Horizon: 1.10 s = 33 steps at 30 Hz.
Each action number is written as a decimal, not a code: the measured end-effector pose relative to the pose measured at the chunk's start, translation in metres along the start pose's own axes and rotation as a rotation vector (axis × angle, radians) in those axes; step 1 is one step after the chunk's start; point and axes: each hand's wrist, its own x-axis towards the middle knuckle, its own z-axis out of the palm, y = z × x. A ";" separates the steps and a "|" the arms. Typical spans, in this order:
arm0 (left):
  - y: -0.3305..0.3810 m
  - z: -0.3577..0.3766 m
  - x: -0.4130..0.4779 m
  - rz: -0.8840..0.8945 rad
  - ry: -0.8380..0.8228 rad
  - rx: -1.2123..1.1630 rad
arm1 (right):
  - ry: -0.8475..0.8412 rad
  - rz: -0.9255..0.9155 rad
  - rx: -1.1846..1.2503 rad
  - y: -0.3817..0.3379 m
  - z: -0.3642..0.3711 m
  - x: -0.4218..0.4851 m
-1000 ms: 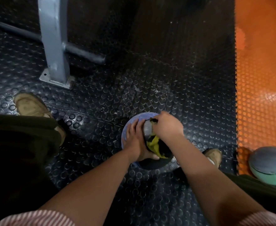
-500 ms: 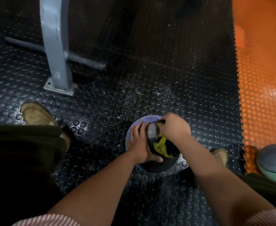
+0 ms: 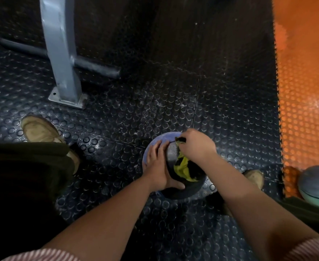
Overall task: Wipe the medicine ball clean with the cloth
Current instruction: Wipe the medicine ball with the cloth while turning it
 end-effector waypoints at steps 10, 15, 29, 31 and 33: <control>0.007 0.000 0.005 0.007 0.041 0.033 | 0.000 -0.084 -0.067 -0.007 0.004 -0.053; 0.000 0.000 0.005 -0.001 0.058 0.021 | -0.020 0.035 -0.064 -0.019 -0.005 -0.006; 0.001 0.003 0.003 0.036 0.042 0.045 | 0.005 0.007 -0.038 -0.010 0.003 -0.022; 0.000 0.004 0.003 0.018 0.050 0.048 | 0.001 0.054 -0.019 -0.013 0.002 -0.002; 0.002 0.000 0.006 -0.004 0.049 0.045 | -0.011 0.085 0.006 -0.015 0.001 0.005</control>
